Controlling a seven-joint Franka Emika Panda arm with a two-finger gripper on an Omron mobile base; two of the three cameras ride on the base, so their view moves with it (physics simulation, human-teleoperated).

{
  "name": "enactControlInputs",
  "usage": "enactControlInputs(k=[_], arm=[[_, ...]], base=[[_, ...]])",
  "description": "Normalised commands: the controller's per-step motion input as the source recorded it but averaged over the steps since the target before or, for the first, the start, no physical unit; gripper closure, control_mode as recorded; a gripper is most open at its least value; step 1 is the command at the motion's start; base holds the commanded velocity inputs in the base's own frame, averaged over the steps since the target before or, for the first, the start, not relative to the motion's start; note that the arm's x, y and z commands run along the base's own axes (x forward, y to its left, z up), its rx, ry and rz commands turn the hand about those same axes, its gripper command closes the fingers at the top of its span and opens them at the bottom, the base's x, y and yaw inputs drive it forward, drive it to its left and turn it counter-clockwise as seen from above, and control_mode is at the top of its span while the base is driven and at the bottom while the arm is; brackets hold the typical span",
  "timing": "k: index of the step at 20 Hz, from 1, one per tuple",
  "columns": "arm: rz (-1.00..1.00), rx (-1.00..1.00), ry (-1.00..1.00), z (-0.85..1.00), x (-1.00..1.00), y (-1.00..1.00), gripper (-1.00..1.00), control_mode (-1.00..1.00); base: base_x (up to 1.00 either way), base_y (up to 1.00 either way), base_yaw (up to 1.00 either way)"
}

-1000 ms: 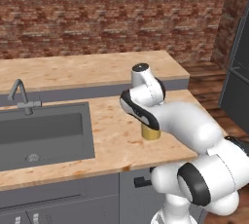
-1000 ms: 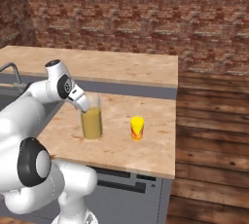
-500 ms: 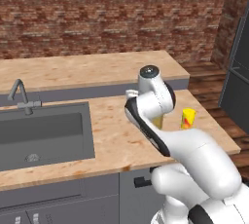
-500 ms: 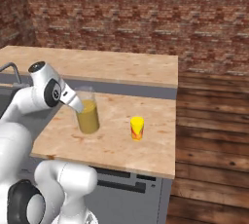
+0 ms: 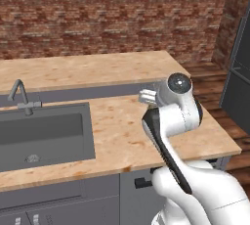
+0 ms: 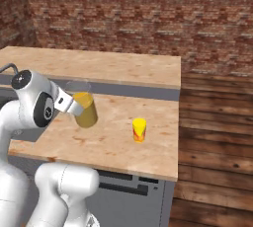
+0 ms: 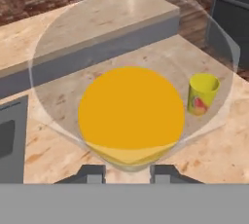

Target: Place the pitcher and cup on the dining counter for serving.

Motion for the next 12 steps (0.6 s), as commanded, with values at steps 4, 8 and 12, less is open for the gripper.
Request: enactControlInputs(k=[4, 8, 12], arm=[[0.15, 0.0, -0.18, 0.51, -0.63, -0.09, 1.0, -1.0], [0.12, 0.0, -0.15, 0.51, -0.63, -0.19, 1.0, -1.0], [0.03, 0.0, -0.05, 0.12, -0.21, -0.08, 1.0, 1.0]], base=[[0.0, 0.0, 0.0], [0.0, 0.0, 0.0], [-0.7, -0.31, 0.1]])
